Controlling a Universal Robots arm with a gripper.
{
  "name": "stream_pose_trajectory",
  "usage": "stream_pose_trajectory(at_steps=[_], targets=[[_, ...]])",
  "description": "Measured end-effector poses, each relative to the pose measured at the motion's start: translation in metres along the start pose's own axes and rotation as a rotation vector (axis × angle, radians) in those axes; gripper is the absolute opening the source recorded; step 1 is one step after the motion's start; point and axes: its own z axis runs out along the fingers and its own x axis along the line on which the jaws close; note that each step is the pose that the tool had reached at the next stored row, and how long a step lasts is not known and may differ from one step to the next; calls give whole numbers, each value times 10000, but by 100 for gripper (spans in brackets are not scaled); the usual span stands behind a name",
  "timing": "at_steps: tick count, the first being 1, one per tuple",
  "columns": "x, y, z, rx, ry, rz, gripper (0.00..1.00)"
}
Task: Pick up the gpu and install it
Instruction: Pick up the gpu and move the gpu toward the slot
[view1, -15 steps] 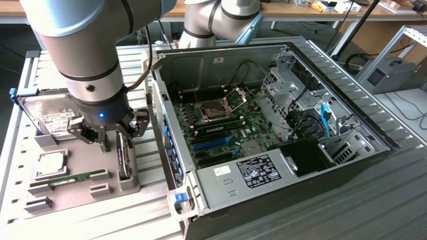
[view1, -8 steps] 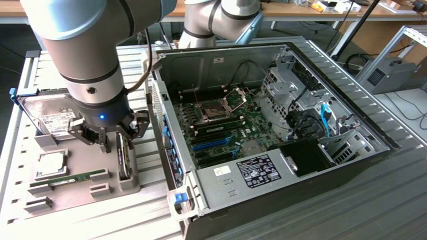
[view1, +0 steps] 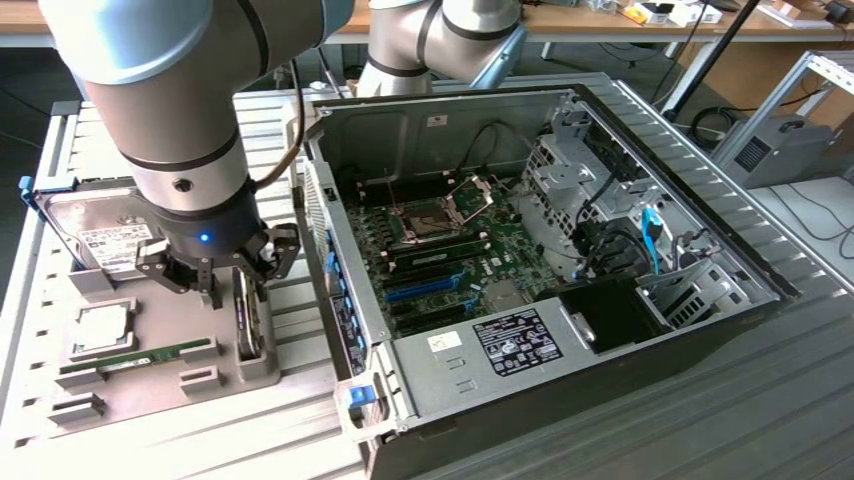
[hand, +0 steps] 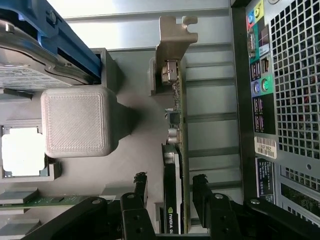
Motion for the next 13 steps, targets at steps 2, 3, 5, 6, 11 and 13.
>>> stream_pose_trajectory(at_steps=[2, 3, 5, 6, 11, 13], targets=[[0, 0, 1, -1, -1, 0, 50], [-1, -1, 2, -2, -2, -1, 50], [-4, -3, 3, -1, -1, -2, 50], [-5, -4, 4, -1, 0, -1, 50], [-14, -4, 10, -1, -1, -1, 50], [-20, -4, 12, -1, -1, -1, 50]])
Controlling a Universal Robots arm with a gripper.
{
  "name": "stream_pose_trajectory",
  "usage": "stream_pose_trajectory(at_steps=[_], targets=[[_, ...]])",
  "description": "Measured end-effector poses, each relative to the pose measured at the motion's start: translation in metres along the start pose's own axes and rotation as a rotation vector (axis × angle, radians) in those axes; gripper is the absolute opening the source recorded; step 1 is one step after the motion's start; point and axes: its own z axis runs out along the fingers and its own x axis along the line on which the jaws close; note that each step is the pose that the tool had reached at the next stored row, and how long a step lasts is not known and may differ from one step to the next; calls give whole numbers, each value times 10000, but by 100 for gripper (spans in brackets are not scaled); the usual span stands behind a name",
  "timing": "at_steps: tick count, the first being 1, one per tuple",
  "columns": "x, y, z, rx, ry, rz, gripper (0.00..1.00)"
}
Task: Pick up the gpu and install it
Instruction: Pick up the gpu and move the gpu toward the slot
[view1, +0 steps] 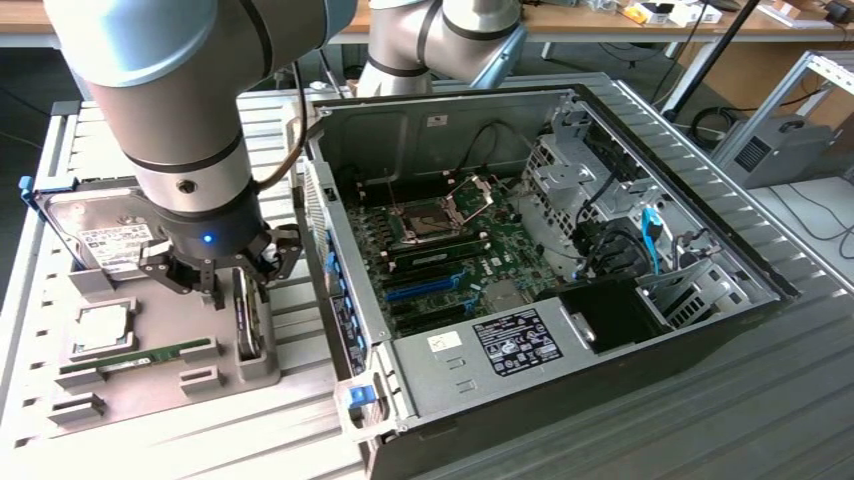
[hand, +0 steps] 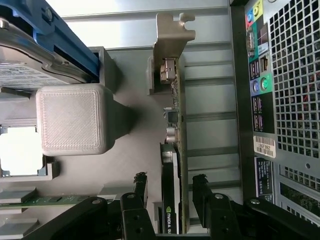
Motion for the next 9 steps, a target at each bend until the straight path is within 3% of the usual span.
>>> stream_pose_trajectory(at_steps=[9], targets=[[-1, 0, 0, 1, 1, 0, 50]])
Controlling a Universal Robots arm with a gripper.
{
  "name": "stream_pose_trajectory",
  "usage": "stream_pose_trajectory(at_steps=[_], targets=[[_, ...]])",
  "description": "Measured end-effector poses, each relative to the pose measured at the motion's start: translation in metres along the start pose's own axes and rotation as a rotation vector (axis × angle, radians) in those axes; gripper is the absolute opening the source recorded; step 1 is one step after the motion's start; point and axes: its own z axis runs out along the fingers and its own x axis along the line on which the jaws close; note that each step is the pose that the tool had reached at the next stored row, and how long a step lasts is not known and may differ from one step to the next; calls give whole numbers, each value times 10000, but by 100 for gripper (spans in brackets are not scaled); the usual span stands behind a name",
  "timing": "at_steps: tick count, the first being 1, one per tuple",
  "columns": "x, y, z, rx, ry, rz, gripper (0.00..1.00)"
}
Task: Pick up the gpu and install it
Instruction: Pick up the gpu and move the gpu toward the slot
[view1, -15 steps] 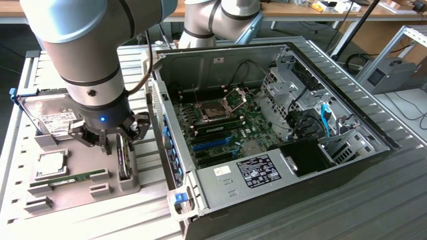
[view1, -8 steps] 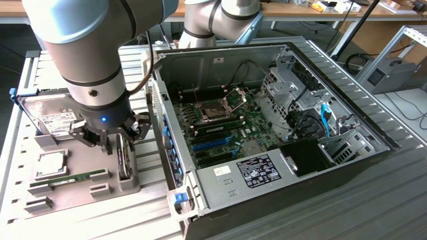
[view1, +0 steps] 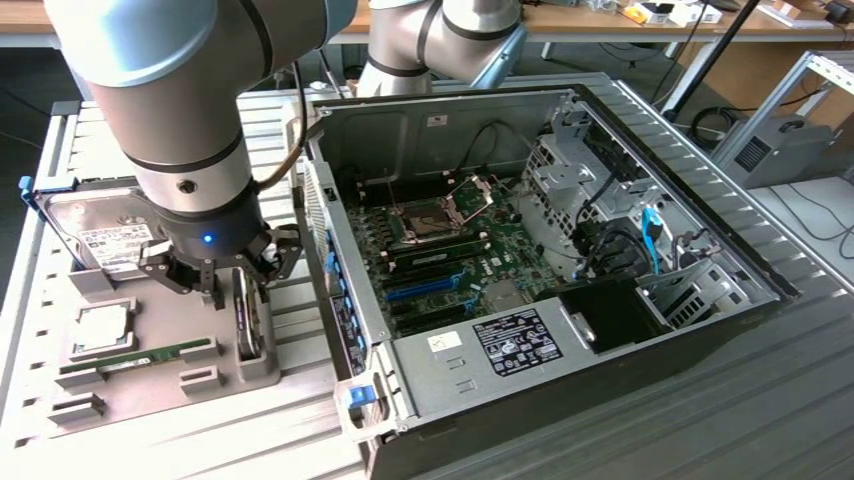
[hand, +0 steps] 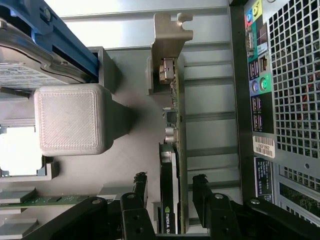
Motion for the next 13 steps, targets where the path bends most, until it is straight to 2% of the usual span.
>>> stream_pose_trajectory(at_steps=[1, 2, 6, 7, 8, 9, 10, 13], targets=[[0, 0, 0, 0, 0, 0, 48], [0, 0, 0, 0, 0, 0, 41], [0, 0, 0, 0, 0, 0, 41], [0, 0, 0, 0, 0, 0, 39], [0, 0, 0, 0, 1, 0, 33], [0, 0, 0, 0, 0, -1, 33], [0, 0, 0, 0, 0, 0, 27], [0, 0, 0, 0, 0, 0, 27]])
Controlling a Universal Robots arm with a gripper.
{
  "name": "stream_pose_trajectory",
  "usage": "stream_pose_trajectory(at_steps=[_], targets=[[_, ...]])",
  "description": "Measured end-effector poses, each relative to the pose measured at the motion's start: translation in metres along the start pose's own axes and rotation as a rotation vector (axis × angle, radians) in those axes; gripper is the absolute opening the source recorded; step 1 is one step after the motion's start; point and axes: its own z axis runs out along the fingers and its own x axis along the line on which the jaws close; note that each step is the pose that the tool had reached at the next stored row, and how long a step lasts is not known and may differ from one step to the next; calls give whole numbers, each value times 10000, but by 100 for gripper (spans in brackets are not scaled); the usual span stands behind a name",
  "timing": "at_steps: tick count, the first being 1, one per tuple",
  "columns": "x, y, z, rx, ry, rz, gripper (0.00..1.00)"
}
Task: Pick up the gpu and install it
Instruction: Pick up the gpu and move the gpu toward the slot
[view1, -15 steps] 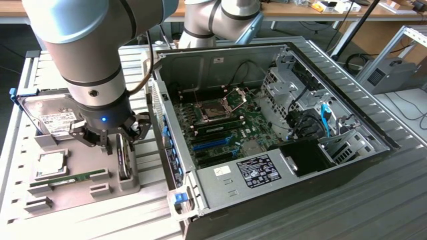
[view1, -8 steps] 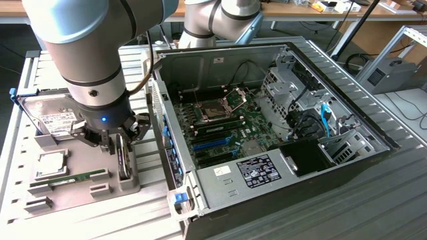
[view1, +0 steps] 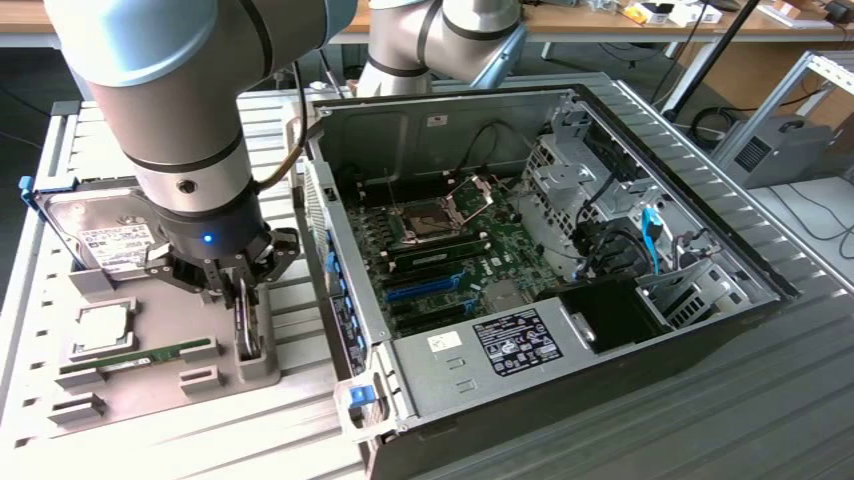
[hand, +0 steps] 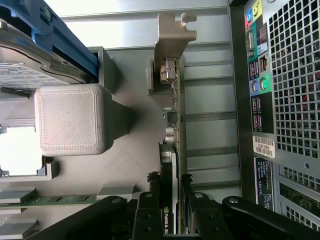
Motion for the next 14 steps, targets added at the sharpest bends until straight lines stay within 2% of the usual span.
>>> stream_pose_trajectory(at_steps=[9, 14], targets=[[0, 0, 0, 0, 0, -4, 27], [0, 0, 0, -9, 17, -369, 27]])
